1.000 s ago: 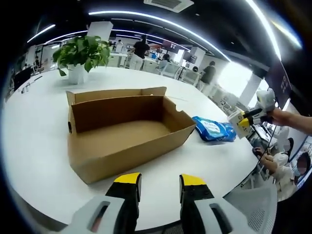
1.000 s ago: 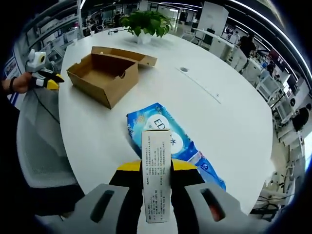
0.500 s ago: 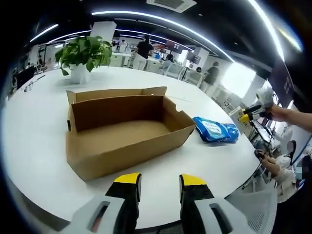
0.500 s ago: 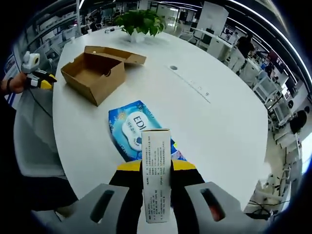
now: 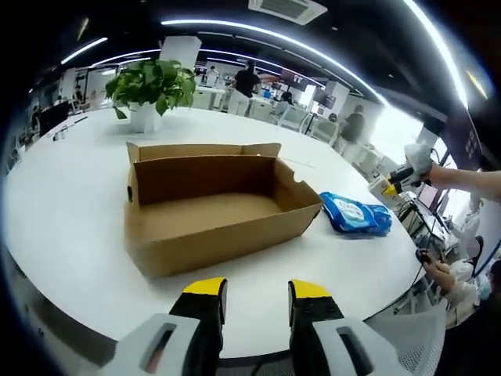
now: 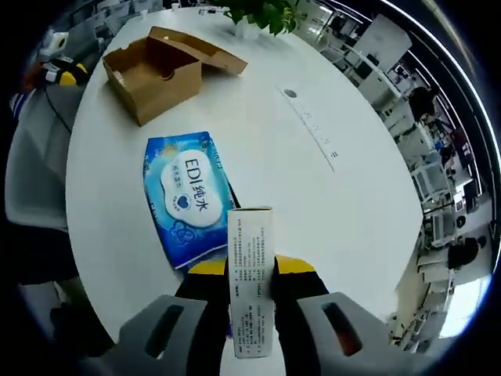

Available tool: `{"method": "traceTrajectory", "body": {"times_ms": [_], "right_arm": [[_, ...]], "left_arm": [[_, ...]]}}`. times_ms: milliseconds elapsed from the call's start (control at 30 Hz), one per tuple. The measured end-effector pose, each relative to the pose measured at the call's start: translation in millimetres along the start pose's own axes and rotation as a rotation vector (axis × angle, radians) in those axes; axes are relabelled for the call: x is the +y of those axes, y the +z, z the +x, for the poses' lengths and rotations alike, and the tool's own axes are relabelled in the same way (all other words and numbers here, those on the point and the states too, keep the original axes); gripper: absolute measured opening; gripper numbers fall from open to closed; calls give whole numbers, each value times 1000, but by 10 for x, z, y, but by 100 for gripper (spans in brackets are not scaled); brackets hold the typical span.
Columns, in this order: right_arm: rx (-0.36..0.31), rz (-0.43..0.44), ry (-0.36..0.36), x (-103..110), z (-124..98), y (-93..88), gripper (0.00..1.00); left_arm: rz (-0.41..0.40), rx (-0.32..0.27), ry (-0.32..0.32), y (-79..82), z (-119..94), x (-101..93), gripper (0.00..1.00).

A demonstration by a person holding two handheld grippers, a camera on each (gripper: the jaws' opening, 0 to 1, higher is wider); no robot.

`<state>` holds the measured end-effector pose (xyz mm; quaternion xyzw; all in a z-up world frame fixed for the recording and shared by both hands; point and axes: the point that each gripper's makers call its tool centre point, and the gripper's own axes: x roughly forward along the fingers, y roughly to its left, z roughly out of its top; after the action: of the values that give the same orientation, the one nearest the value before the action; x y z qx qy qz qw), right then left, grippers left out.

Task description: Operate the shoe box by opening the lid, removing the specified soft item, and placing it in the target area until the item is outside and the box remains undamaged.

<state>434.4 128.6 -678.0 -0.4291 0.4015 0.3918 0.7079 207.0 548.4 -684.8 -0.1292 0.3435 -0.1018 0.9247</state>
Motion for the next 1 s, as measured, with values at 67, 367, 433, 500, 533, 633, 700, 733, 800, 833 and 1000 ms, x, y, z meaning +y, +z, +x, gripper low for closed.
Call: {"method": "traceTrajectory", "body": {"times_ms": [67, 367, 433, 500, 533, 633, 700, 733, 800, 833, 1000], "right_arm": [[15, -26, 2, -5, 50, -13, 18], [75, -162, 8, -125, 299, -90, 18], [92, -193, 17, -122, 333, -110, 18], [109, -208, 19, -114, 358, -130, 18], [114, -215, 23, -112, 368, -139, 18], [126, -232, 36, -91, 405, -172, 18], [137, -246, 48, -68, 425, -198, 18], [141, -252, 52, -66, 438, -211, 18], [150, -264, 54, -66, 465, -234, 18], [156, -269, 55, -61, 479, -247, 18], [161, -292, 68, -68, 515, -267, 18]], "left_arm": [[-5, -1, 10, -11, -19, 25, 31], [-8, -3, 47, -6, -117, 91, 31], [-6, -2, 52, -5, -126, 94, 31], [-5, -1, 55, 2, -142, 79, 31], [-3, -1, 57, 5, -147, 67, 31], [0, 0, 56, 7, -151, 37, 31], [4, 1, 56, 4, -152, 12, 31], [5, 1, 56, 3, -152, 3, 31], [6, 3, 55, -3, -150, -14, 31], [7, 4, 55, -8, -156, -29, 32], [6, 13, 62, -63, -163, -49, 31]]}}
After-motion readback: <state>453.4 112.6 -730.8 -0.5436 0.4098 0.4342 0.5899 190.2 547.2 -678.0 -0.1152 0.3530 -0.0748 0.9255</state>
